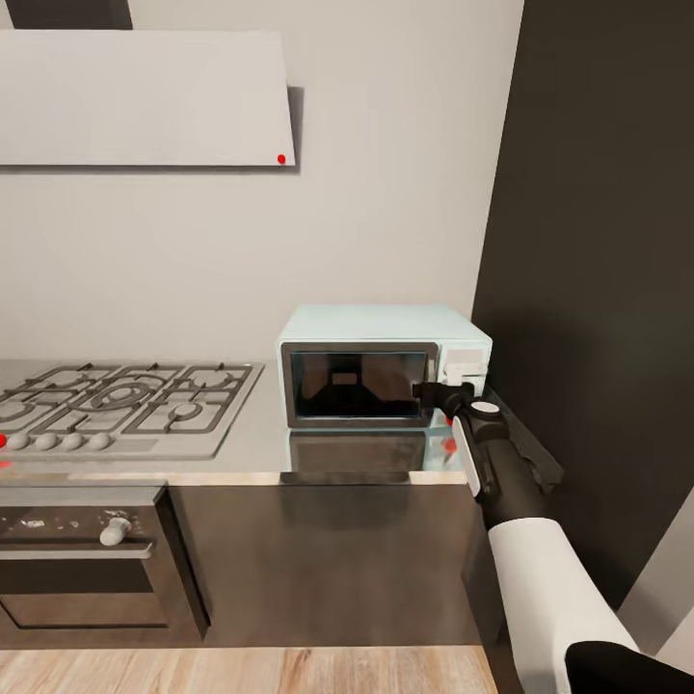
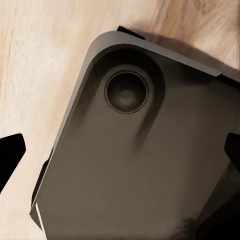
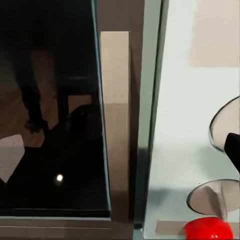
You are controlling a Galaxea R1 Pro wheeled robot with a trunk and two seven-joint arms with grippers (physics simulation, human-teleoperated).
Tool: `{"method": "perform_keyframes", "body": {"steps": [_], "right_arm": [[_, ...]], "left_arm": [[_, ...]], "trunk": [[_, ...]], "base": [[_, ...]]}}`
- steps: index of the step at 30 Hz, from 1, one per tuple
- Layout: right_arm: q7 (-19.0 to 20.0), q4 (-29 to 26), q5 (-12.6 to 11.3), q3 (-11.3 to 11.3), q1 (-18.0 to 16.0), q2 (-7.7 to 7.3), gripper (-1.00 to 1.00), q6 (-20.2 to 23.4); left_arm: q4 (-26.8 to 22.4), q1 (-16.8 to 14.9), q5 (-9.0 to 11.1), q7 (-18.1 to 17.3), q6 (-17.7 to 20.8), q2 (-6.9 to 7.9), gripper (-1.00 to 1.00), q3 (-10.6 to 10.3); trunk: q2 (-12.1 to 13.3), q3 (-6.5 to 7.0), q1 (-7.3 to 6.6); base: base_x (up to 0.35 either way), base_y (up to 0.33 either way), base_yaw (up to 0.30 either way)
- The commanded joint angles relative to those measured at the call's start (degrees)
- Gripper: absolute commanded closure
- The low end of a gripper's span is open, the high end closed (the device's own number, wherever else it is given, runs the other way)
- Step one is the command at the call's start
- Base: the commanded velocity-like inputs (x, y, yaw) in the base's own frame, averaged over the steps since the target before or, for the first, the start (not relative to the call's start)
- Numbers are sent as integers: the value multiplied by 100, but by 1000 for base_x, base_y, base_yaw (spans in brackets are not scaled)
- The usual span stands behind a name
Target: In the kitchen, take the popcorn bag from the countertop, put it into the microwave, and heat it until the popcorn is cooked so the cooked popcorn ends up inside the bag.
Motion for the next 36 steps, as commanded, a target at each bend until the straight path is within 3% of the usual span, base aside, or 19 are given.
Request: {"method": "perform_keyframes", "body": {"steps": [1, 32, 33, 36], "right_arm": [[26, 49, 59, -13, -4, 6, -100, -30], [32, 247, 50, -13, -4, -3, -100, -185], [33, 247, 48, -13, -4, -3, 100, -191], [34, 247, 47, -13, -4, -3, 100, -194]], "left_arm": [[-2, -1, 6, -5, -10, 0, -100, 24], [-2, -1, 6, -3, -10, -3, -100, 24], [-2, -1, 6, -4, -10, -6, -100, 26], [-2, -1, 6, -5, -10, -8, -100, 25]], "trunk": [[-3, -6, 2], [-3, -6, 2], [-3, -6, 2], [-3, -6, 2]], "base": [[149, 0, 0], [14, 0, 0], [6, 0, 0], [2, 0, 0]]}}
